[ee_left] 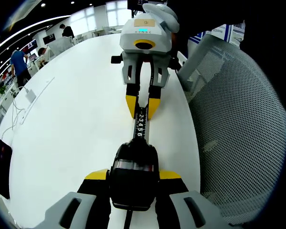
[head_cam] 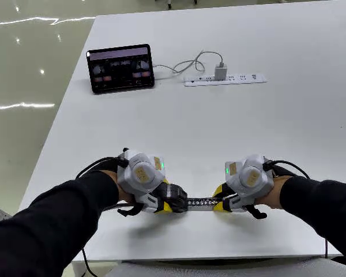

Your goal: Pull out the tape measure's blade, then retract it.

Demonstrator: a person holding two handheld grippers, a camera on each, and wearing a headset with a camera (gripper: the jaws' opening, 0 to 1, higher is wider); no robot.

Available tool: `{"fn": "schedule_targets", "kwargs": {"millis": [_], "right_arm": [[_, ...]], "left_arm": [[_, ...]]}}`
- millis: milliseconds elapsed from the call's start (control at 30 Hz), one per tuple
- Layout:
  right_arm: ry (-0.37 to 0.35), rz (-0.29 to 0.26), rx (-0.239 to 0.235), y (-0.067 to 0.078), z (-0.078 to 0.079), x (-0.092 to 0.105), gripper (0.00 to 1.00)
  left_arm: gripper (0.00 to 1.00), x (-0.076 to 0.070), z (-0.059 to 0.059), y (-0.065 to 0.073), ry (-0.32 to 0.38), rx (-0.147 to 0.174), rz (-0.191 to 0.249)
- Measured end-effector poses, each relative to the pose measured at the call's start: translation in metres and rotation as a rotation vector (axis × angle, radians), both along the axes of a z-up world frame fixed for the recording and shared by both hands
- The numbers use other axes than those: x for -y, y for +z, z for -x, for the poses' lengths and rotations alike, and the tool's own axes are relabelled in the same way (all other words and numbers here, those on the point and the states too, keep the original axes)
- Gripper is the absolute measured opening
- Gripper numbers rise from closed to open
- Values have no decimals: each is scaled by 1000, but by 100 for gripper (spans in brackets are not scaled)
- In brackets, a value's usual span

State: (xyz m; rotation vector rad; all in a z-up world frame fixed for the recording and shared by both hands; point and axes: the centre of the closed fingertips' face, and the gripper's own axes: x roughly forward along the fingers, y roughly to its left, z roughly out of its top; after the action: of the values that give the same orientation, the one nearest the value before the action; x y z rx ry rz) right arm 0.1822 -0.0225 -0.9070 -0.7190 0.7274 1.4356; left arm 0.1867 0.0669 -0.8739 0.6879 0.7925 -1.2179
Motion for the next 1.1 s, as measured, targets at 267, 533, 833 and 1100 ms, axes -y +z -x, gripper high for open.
{"fn": "schedule_targets", "kwargs": {"millis": [267,533,833,1100], "right_arm": [[-3,2,-2,0,0,4,11],[-7,3,-4,0,0,7,11],[-10,8,-3,-1,-1,10,11],[-14,8,-1,-1,0,14,11]], "left_arm": [[32,0,0,0,-1,-1,-1],[32,0,0,0,0,-1,-1],[32,0,1,0,0,1,-3],[32,0,1,0,-1,2,-2]]}}
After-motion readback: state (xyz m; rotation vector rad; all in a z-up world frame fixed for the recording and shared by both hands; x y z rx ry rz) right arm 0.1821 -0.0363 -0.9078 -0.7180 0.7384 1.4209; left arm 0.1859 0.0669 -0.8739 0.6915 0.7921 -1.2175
